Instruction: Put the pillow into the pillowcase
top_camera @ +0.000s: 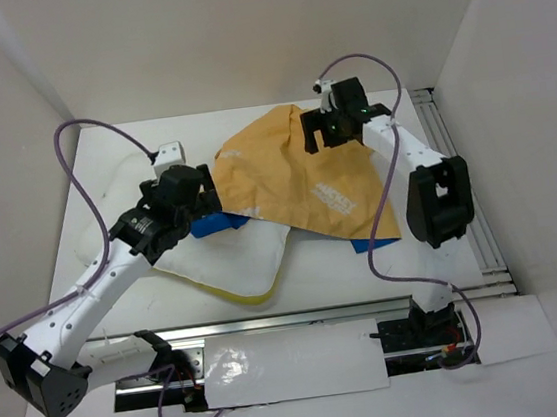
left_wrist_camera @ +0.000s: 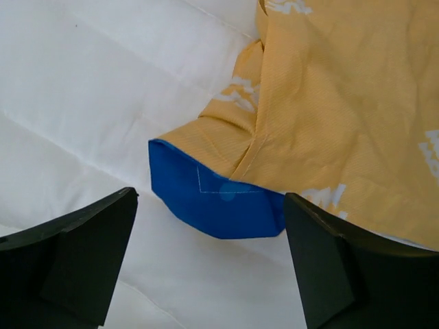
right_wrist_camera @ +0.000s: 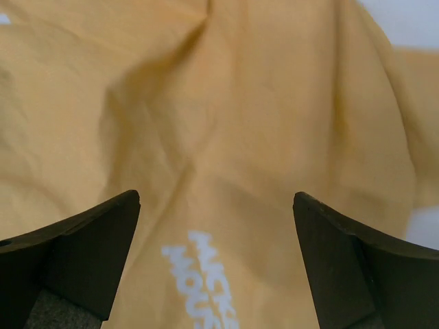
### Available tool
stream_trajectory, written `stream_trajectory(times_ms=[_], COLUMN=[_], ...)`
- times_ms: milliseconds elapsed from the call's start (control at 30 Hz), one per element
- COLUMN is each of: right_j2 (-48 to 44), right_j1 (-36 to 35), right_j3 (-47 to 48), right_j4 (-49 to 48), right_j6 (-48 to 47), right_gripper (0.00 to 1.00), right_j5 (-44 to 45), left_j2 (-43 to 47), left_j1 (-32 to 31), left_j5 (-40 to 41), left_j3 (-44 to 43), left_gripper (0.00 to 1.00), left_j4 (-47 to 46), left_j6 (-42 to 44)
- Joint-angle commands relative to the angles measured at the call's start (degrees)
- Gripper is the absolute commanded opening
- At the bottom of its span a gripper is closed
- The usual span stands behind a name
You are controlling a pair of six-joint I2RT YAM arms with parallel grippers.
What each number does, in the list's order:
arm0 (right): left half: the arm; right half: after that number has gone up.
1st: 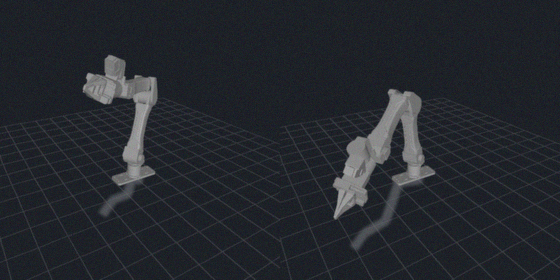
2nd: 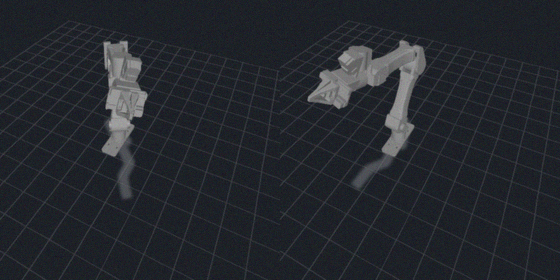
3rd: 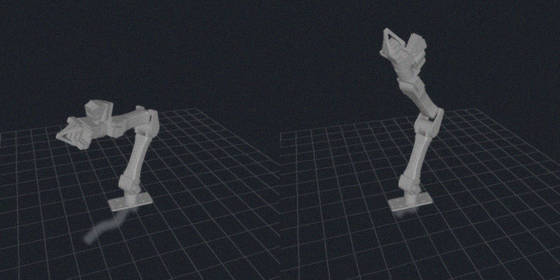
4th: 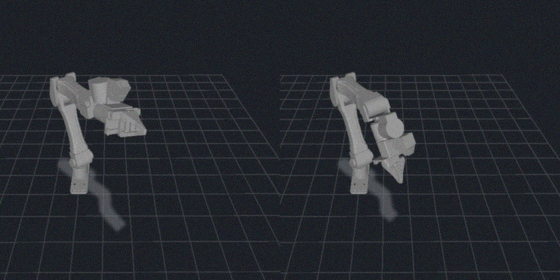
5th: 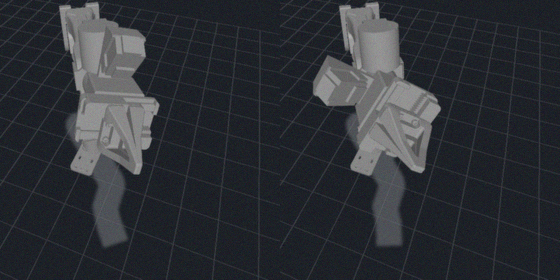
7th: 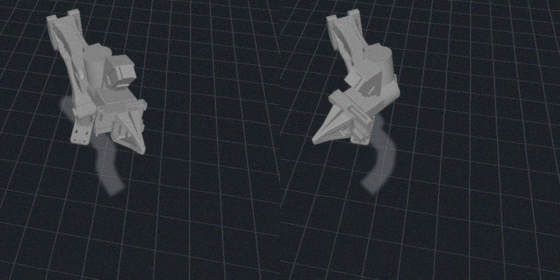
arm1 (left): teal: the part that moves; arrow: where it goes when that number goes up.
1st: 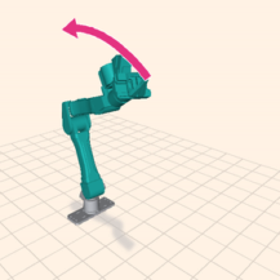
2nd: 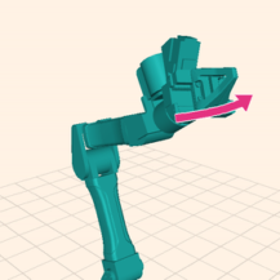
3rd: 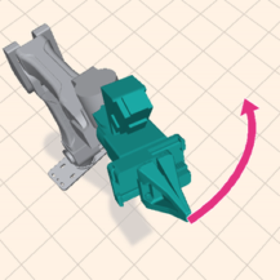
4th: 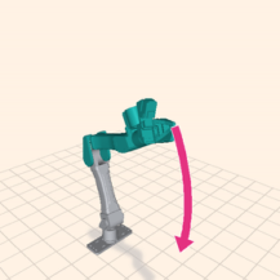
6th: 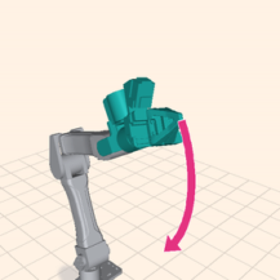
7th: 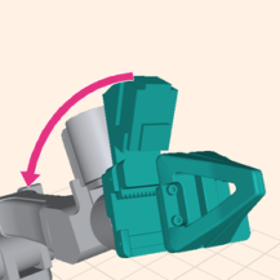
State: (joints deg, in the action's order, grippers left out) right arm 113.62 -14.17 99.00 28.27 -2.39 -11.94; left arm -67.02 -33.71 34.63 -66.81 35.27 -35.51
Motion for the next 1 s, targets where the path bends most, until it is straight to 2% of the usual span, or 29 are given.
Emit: stream_trajectory(times_ms=[0, 133, 167, 200, 267, 300, 400, 533, 700, 833, 967], right_j2=[-19.54, -30.17, -32.22, -34.32, -40.57, -42.50, -51.19, -56.82, -62.73, -66.42, -65.20], right_j1=[1.17, 1.69, 1.69, 2.48, 3.44, 4.84, 7.13, 7.85, 7.85, 8.37, 8.37], right_j3=[-6.69, -21.80, -25.23, -32.31, -38.94, -44.37, -50.90, -54.34, -60.84, -65.07, -67.01], right_j4=[-7.35, -7.01, -6.31, -6.30, -7.00, -7.00, -5.60, -1.73, 1.96, 2.49, 2.49], right_j6=[4.67, 16.34, 22.11, 25.13, 30.23, 31.82, 34.82, 35.53, 37.80, 40.09, 40.63], right_gripper=[1.00, 1.00, 1.00, 1.00, 1.00, 1.00, 1.00, 1.00, 1.00, 1.00, 1.00], right_j5=[7.97, 19.92, 23.68, 25.11, 25.31, 22.43, 21.88, 24.68, 25.04, 21.18, 19.94], left_j2=[6.28, 10.42, 11.03, 11.04, 11.65, 11.65, 11.65, 11.65, 8.50, 7.17, 4.72], left_j1=[2.06, 6.19, 7.25, 8.48, 11.73, 12.26, 12.88, 16.13, 16.75, 16.75, 16.14], left_j5=[-0.26, -2.72, -3.34, -5.43, -8.08, -10.09, -13.44, -16.60, -19.86, -22.32, -22.60], left_j3=[2.11, 8.61, 11.23, 12.13, 13.54, 14.15, 18.10, 22.50, 24.18, 24.18, 23.57], left_gripper=[1.00, 1.00, 1.00, 1.00, 1.00, 1.00, 1.00, 1.00, 1.00, 0.95, 0.86], left_j4=[0.85, 2.53, 2.53, 2.53, 1.91, 0.78, -4.12, -11.87, -19.61, -24.53, -26.39], left_j6=[-6.68, -9.14, -9.84, -9.84, -9.14, -8.53, -7.82, -6.77, -3.62, -2.37, -1.85])
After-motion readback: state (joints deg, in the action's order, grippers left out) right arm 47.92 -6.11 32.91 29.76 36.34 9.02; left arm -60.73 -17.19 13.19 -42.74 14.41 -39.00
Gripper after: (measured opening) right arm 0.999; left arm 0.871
